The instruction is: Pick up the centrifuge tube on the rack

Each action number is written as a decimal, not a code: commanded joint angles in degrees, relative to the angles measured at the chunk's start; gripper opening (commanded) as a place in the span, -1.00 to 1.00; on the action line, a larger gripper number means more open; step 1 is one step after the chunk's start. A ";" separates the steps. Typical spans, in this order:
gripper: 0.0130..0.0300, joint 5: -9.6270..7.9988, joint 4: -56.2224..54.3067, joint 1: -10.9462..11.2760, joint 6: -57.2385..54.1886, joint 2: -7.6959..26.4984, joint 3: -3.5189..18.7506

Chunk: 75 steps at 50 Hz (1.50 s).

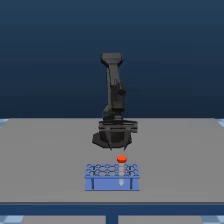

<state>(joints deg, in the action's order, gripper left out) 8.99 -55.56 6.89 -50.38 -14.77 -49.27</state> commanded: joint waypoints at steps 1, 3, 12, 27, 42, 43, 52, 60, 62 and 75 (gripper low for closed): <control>1.00 -0.28 -1.75 0.76 -2.28 1.44 1.51; 1.00 -0.37 -2.38 0.92 -2.96 2.02 2.09; 1.00 -0.55 -3.65 1.28 -4.34 3.34 3.37; 1.00 -0.57 -3.26 1.56 -4.02 4.51 4.26; 1.00 -0.13 0.94 1.44 0.27 4.45 3.53; 1.00 -0.02 1.93 1.41 1.27 4.44 3.35; 1.00 0.39 5.16 1.42 4.55 4.87 3.11; 1.00 0.91 8.67 1.43 8.09 5.39 2.83; 1.00 1.13 9.98 1.43 9.43 5.56 2.68; 1.00 2.78 17.59 1.43 17.18 6.91 1.82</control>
<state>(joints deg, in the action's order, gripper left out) 11.02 -39.24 8.32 -35.31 -8.04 -47.31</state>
